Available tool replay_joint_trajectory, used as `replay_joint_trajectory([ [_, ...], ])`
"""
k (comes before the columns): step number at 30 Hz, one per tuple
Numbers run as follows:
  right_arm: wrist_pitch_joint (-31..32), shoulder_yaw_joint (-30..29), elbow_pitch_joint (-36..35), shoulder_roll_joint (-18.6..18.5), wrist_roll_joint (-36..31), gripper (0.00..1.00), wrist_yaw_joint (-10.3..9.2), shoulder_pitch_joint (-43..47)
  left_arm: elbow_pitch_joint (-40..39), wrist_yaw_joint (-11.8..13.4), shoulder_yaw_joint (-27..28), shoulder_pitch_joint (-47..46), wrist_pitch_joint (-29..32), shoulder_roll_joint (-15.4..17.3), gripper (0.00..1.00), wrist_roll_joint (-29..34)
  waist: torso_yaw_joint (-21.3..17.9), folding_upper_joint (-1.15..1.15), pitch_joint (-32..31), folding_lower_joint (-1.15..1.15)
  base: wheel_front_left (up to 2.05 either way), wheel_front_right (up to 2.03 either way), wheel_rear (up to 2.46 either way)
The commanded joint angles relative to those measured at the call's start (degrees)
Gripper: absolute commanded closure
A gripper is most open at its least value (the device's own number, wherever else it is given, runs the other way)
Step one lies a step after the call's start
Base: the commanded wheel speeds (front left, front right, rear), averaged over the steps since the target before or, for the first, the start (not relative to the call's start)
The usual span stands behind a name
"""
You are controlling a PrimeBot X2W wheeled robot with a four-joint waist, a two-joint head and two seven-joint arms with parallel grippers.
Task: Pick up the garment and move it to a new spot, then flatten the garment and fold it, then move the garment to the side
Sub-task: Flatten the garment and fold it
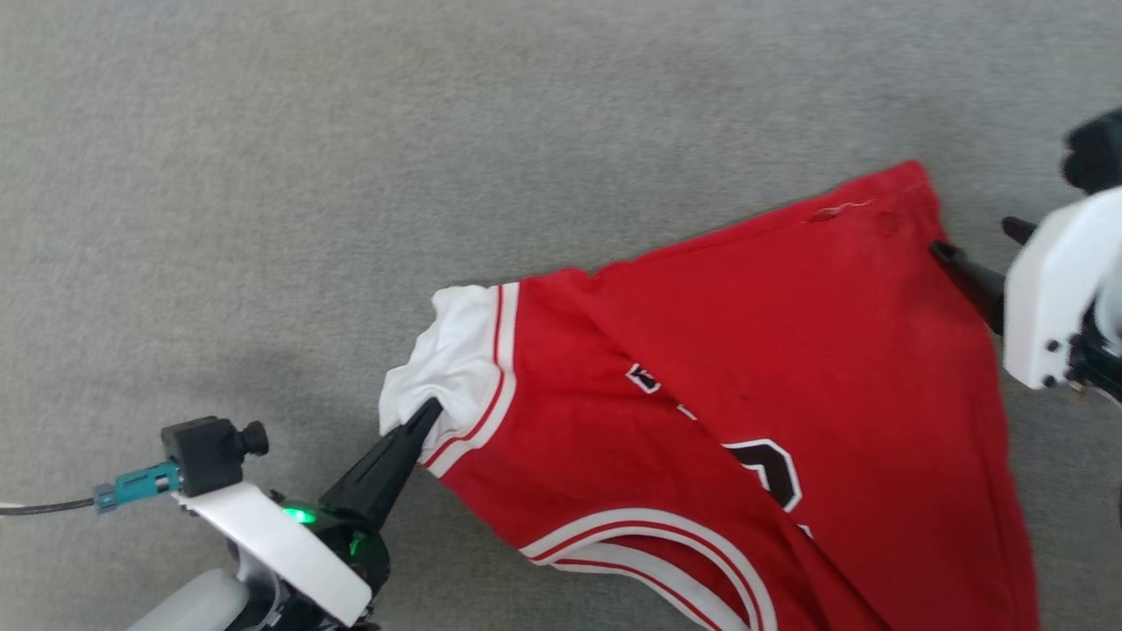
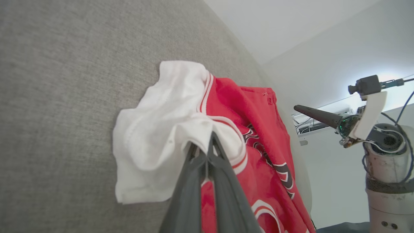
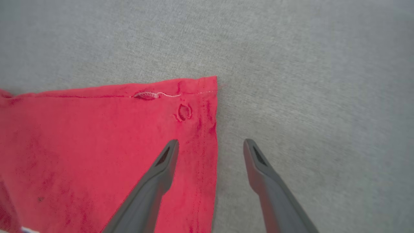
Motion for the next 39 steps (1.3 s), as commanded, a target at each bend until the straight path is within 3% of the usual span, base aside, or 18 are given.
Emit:
replay_joint_trajectory([
  [1,-0.59,0.67,1.49,-0.23,-0.63,0.00,0.00,-1.13,0.03,0.05,-0.15,-1.08,-0.27,-0.36,1.00,-0.07,1.50,0.00,1.26,0.00,0.00,0.00,0.00],
  [8,-2.41,6.01,12.75,-2.30,-2.64,0.00,0.00,-4.07,0.74,0.05,-1.37,-2.30,-0.27,-1.92,1.00,-0.09,3.80,0.00,2.42,0.00,0.00,0.00,0.00],
  [9,-2.07,6.69,14.00,-2.01,-1.92,0.14,0.00,-3.90,0.94,0.05,-1.40,-2.33,-0.27,-2.05,1.00,-0.12,3.87,0.00,2.29,0.00,0.00,0.00,0.00],
  [10,-1.50,7.63,14.88,-1.87,-1.10,0.57,0.02,-3.73,1.16,0.05,-1.26,-2.25,-0.27,-2.10,1.00,-0.25,3.88,0.00,2.09,0.00,0.00,0.00,0.00],
  [11,-1.84,8.17,15.35,-1.58,-0.40,0.93,0.02,-3.74,1.39,0.05,-1.15,-2.19,-0.27,-2.14,1.00,-0.42,3.79,0.00,1.83,0.00,0.00,0.00,0.00],
  [12,-2.65,8.16,15.69,-1.27,0.13,1.00,0.02,-3.97,1.75,0.05,-1.11,-2.19,-0.27,-2.15,1.00,-0.55,3.66,0.00,1.53,0.00,0.00,0.00,0.00],
  [19,-14.55,4.90,16.77,-0.30,0.71,1.00,-0.01,-9.88,4.89,0.05,-2.26,-8.66,0.24,-0.57,1.00,-1.09,1.69,0.00,-0.33,0.00,0.00,0.00,0.00],
  [23,-18.54,1.04,19.67,0.94,0.71,1.00,-0.01,-14.25,6.18,0.05,1.58,-15.88,0.36,-0.82,1.00,-4.51,-0.15,0.00,-0.01,0.00,0.00,0.00,0.00],
  [29,-23.36,-6.97,23.47,4.63,-2.37,1.00,-0.01,-24.70,10.36,0.05,8.46,-29.02,7.16,-0.76,1.00,-11.14,-3.61,0.00,2.97,0.00,0.00,0.00,0.00],
  [34,-26.94,-9.50,25.83,7.03,-6.51,1.00,-0.02,-33.29,16.48,0.05,12.80,-39.88,11.42,-0.85,1.00,-11.93,-5.78,0.00,5.31,0.00,0.00,0.00,0.00],
  [39,-33.10,-13.22,29.83,10.55,-11.15,1.00,-0.03,-43.70,24.25,0.08,15.75,-53.92,13.24,-1.12,1.00,-8.12,-8.20,0.00,7.22,0.00,0.00,0.00,0.00],
])
